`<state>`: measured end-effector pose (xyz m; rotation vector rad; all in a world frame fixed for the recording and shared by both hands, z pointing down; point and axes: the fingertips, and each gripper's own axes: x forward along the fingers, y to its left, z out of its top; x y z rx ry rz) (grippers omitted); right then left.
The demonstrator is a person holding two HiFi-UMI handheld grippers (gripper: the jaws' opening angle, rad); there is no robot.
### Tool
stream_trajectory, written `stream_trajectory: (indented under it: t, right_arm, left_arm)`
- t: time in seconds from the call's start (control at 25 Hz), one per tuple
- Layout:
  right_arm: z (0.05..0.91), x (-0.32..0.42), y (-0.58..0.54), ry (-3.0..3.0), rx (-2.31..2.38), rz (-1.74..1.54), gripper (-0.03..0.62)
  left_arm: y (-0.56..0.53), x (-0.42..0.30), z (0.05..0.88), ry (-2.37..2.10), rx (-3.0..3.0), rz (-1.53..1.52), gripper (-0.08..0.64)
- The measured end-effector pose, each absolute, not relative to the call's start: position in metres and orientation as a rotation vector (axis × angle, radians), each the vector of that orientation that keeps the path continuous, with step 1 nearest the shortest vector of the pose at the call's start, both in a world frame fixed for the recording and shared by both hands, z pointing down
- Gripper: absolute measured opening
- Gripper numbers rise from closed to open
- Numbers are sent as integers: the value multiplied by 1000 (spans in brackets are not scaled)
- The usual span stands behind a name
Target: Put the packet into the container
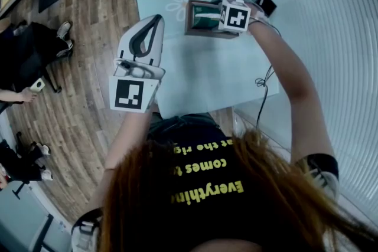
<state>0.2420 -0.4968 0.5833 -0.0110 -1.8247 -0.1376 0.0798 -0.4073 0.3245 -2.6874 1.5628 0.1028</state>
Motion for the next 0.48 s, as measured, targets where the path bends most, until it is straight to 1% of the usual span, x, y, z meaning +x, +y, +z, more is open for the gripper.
stream_trajectory:
  t: [0.2,0.28,0.32,0.4,0.48]
  right_arm:
    - [580,240,-492,-1840,-8,-124,420]
    - [579,240,-489,-1863,2,-82,403]
    - [578,240,-490,-1873,15,-72,368]
    - [574,241,-492,-1885,54,-78,259]
    - [571,242,-492,-1886,85,-80,200]
  left_arm:
    - [-407,77,326,1572,-2682,105,2]
    - [-407,76,325,1575,-2678,112,2]
    - [-407,75,324,1576,-2676,116,2]
    - [-407,74,323,1581,-2673,119,2]
    - [-406,71,324,1587,-2670,113,2]
